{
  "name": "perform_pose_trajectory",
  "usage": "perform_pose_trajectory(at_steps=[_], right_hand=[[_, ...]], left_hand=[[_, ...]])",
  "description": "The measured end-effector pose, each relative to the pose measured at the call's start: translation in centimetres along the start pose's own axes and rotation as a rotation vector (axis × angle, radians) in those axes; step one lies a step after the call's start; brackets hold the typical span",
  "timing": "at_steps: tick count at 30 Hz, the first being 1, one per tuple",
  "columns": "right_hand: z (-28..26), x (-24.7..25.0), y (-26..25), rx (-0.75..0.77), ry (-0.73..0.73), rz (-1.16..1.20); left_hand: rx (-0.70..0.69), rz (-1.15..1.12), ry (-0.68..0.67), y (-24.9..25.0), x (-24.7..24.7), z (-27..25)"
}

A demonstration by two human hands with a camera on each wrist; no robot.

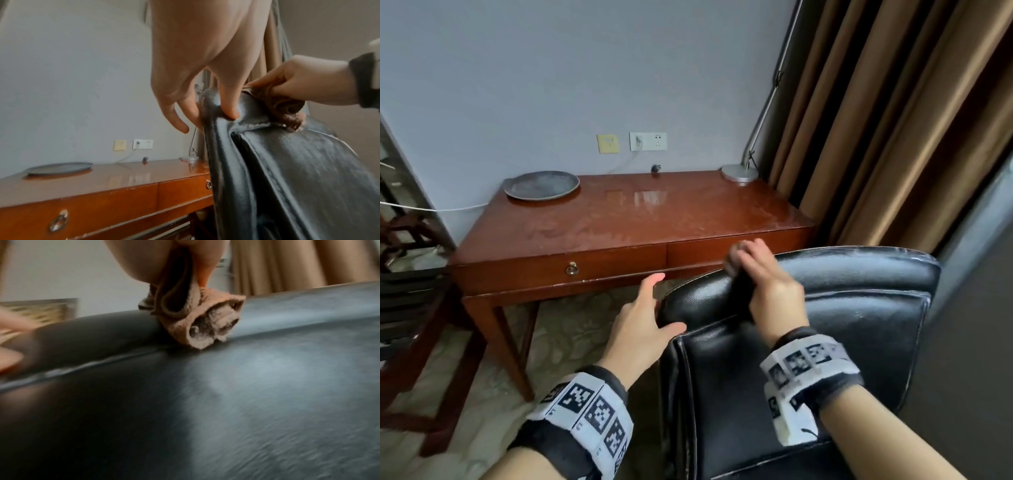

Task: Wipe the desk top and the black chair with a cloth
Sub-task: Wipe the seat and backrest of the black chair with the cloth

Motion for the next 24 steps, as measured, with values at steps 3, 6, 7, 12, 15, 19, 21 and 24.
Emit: perform_pose_trajectory(at_steps=[3,6,7,12,15,19,21,24], right_hand=[[1.0,2.2,3.5,-0.202,0.097,-0.119],[0.9,2.9,4.6,-0.333,0.04,-0.165],[0.7,2.6,3.6,-0.275,0.003,-0.171],[-0.3,0.3,3.8,0.01,0.008,-0.147],[1.1,2.4,8.2,-0.126,0.018,-0.167],[1.7,5.3,13.8,-0.32,0.064,-0.26],[1.6,6.2,15.8,-0.397,0.097,-0.293],[1.2,7.2,17.8,-0.515,0.12,-0.336]], left_hand=[[-0.059,0.213,-0.151,1.3,1.1,0.2],[-0.192,0.49,-0.291,4.1,1.5,1.4],[-0.245,0.531,-0.319,5.1,1.1,2.1],[-0.319,0.482,-0.398,8.5,-3.2,5.3],[-0.357,0.548,-0.34,7.8,-4.3,5.6],[-0.386,0.538,-0.291,7.4,-4.9,6.0],[-0.375,0.539,-0.295,7.2,-5.0,6.2],[-0.373,0.538,-0.299,6.8,-5.0,6.3]])
Point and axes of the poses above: each hand's wrist, its own z-axis towards the middle knuckle, its own x-axis out of the back of the hand, y = z × x, the point moved 1 cm from there along z, towards the middle knuckle, and after that the axes turned 4 degrees about -z, right-handed, at the moved point
